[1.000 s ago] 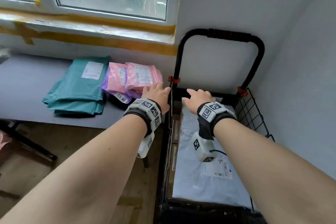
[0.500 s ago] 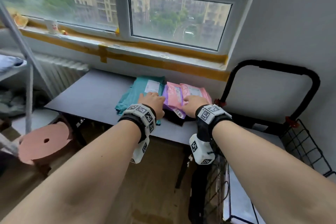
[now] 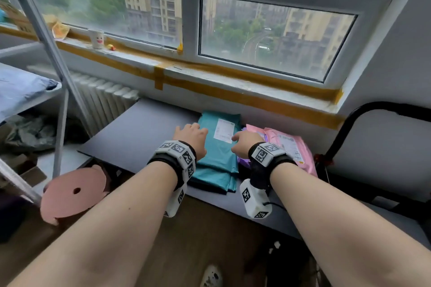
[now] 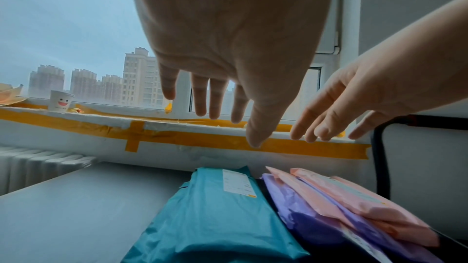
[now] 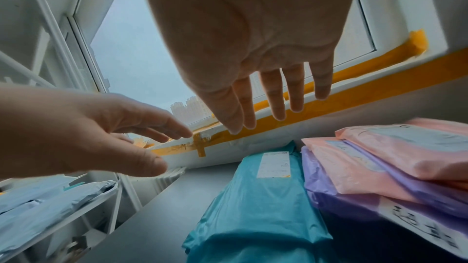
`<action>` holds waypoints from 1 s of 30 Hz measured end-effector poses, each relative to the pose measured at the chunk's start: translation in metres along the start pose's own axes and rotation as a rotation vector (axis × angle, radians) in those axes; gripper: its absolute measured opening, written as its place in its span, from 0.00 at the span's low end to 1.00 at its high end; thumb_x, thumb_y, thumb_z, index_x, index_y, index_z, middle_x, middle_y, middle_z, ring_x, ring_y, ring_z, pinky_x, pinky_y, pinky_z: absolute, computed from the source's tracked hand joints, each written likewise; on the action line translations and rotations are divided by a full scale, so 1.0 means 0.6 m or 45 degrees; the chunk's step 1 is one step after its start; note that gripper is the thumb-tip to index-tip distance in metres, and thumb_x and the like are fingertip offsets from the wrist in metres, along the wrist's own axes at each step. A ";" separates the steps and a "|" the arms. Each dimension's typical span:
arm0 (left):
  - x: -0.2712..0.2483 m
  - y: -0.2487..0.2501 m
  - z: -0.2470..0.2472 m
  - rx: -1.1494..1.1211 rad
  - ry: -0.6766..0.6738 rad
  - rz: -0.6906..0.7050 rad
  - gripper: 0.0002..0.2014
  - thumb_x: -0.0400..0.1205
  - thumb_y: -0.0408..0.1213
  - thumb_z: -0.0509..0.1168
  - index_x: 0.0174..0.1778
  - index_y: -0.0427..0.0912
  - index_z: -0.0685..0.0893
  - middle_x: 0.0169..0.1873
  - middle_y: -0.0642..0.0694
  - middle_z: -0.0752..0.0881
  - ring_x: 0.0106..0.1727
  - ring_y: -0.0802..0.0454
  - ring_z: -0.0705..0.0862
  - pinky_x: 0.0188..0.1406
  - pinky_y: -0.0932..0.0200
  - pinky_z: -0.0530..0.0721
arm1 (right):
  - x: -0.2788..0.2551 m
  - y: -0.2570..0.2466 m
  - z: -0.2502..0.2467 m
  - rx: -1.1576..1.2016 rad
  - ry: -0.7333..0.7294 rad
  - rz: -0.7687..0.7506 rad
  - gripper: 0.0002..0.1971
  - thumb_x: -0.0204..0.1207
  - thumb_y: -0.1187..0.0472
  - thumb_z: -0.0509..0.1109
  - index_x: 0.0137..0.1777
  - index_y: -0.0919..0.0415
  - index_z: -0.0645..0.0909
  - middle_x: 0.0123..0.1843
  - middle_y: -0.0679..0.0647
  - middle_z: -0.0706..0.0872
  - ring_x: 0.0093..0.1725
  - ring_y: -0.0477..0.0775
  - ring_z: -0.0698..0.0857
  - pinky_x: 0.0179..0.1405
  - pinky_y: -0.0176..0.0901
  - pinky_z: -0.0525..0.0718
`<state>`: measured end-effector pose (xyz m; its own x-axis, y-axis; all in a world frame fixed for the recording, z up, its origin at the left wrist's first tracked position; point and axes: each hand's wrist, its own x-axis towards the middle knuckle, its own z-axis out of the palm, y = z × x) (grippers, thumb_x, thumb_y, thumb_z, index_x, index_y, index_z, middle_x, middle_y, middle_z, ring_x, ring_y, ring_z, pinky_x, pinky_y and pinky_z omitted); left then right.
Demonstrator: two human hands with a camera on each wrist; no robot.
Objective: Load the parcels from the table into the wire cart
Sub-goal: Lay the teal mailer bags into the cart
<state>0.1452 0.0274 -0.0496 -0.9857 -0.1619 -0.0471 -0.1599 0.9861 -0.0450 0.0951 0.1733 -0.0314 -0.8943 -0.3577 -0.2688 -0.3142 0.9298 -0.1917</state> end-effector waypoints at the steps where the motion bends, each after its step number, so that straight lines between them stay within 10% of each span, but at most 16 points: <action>1: 0.025 -0.010 0.004 0.006 -0.008 -0.002 0.24 0.81 0.42 0.61 0.74 0.47 0.70 0.71 0.44 0.72 0.73 0.45 0.70 0.69 0.47 0.68 | 0.026 0.000 -0.002 0.017 0.000 -0.002 0.22 0.78 0.64 0.61 0.72 0.56 0.77 0.74 0.58 0.77 0.73 0.61 0.75 0.70 0.45 0.76; 19: 0.351 -0.065 0.141 -0.016 -0.375 -0.027 0.24 0.82 0.46 0.60 0.75 0.46 0.69 0.73 0.44 0.71 0.74 0.45 0.69 0.72 0.45 0.67 | 0.384 0.020 0.031 0.184 -0.291 0.094 0.19 0.80 0.64 0.61 0.70 0.62 0.78 0.71 0.59 0.80 0.69 0.60 0.79 0.65 0.42 0.76; 30: 0.412 -0.071 0.173 -0.320 -0.519 -0.243 0.21 0.82 0.47 0.62 0.65 0.38 0.72 0.62 0.40 0.81 0.61 0.41 0.81 0.47 0.53 0.75 | 0.448 0.034 0.064 0.348 -0.293 0.274 0.17 0.79 0.63 0.61 0.67 0.59 0.76 0.66 0.58 0.81 0.64 0.59 0.81 0.53 0.41 0.76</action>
<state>-0.0860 -0.0586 -0.1629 -0.8446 -0.2917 -0.4489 -0.3922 0.9079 0.1481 -0.1397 0.0929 -0.1439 -0.8262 -0.1969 -0.5278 -0.0043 0.9391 -0.3437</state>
